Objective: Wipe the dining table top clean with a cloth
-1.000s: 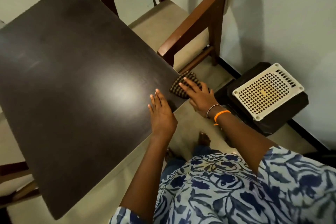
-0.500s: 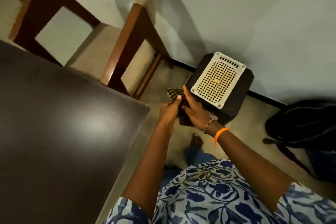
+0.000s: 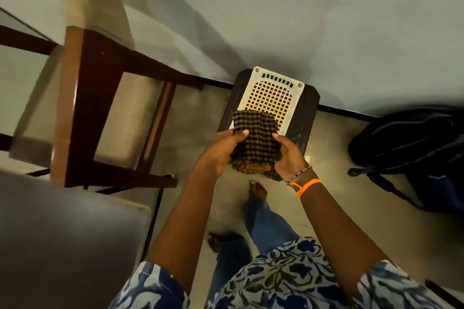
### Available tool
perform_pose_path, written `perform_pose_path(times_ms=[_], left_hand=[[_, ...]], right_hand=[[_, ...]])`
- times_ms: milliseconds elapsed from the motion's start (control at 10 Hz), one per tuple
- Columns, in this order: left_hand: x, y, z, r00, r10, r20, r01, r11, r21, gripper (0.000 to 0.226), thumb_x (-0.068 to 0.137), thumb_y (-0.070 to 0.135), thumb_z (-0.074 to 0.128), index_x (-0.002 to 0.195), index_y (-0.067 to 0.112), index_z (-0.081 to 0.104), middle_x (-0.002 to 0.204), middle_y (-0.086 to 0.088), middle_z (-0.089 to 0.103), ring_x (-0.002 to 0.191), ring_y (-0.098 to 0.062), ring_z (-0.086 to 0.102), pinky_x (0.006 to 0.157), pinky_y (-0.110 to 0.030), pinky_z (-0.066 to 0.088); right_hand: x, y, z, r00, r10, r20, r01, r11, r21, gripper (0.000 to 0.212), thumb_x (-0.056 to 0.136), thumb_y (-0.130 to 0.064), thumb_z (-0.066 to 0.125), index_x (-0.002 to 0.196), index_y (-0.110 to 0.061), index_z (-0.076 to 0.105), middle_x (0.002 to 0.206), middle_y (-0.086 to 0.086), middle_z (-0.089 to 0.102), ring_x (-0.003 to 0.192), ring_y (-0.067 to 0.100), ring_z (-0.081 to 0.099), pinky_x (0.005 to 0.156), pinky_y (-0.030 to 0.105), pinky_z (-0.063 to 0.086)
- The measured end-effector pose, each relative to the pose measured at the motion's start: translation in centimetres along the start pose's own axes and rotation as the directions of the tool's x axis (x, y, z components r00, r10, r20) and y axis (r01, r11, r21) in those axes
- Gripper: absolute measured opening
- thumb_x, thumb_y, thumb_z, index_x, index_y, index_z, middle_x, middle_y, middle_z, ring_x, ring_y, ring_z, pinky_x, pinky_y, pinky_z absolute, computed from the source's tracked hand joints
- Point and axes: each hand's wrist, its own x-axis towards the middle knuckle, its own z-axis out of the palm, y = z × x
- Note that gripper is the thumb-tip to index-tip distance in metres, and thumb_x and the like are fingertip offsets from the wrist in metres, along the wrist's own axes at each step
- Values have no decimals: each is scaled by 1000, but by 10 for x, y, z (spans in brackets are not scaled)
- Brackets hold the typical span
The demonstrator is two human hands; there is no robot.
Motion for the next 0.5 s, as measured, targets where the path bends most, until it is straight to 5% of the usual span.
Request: perform_pose_path(times_ms=[300, 400, 500], left_hand=[[92, 25, 22, 998, -2, -57, 11, 987, 163, 28, 94, 18, 50, 121, 14, 57, 113, -4, 60, 97, -16, 54, 70, -27, 45], [116, 22, 27, 996, -6, -87, 20, 986, 168, 30, 96, 17, 46, 124, 14, 55, 121, -6, 59, 103, -18, 54, 79, -28, 44], [125, 17, 31, 991, 28, -129, 0, 977, 213, 36, 97, 15, 42, 133, 14, 46, 135, -5, 50, 124, -20, 46, 88, -28, 35]], right_hand=[[78, -19, -1, 979, -100, -176, 70, 983, -169, 9, 92, -14, 53, 95, -18, 60, 102, 3, 60, 100, 25, 52, 79, 38, 47], [100, -19, -6, 968, -126, -218, 74, 969, -235, 26, 92, -9, 52, 117, -7, 57, 116, 13, 59, 110, 30, 53, 96, 48, 45], [110, -19, -11, 976, -108, -189, 49, 956, -291, 34, 94, -5, 44, 127, -7, 53, 127, 13, 56, 110, 25, 52, 90, 39, 48]])
